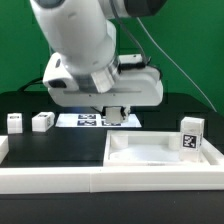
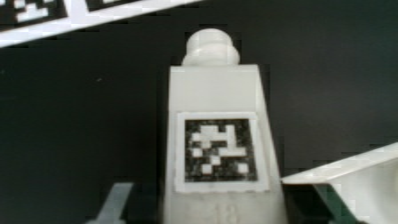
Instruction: Assemble square table
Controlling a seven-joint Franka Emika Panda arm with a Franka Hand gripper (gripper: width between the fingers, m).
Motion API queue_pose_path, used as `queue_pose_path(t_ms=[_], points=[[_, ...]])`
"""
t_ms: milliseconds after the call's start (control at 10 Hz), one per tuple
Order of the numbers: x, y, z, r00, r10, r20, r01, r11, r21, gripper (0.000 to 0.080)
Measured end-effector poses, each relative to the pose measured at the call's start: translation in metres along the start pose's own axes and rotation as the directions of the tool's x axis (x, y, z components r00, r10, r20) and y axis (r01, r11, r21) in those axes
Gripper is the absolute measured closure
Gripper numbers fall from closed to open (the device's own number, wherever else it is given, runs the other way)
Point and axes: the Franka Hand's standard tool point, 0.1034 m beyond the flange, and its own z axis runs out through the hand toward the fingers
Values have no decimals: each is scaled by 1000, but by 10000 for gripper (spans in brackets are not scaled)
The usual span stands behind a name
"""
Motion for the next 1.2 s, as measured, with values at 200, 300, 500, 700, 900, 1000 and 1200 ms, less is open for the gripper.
queue_pose_path(t_ms=[200, 300, 500, 700, 900, 1000, 1200], points=[[5, -3, -27, 994, -16, -110, 17, 1000, 10, 509], [5, -5, -35, 991, -18, -133, 20, 1000, 12, 509], [17, -8, -47, 954, -25, -298, 28, 1000, 4, 509], [21, -7, -48, 903, -29, -428, 27, 1000, -12, 509], [23, -5, -50, 838, -46, -544, 32, 999, -35, 509], [27, -7, -60, 805, -71, -590, 50, 997, -51, 509], [40, -12, -87, 703, -138, -698, 88, 990, -107, 509]])
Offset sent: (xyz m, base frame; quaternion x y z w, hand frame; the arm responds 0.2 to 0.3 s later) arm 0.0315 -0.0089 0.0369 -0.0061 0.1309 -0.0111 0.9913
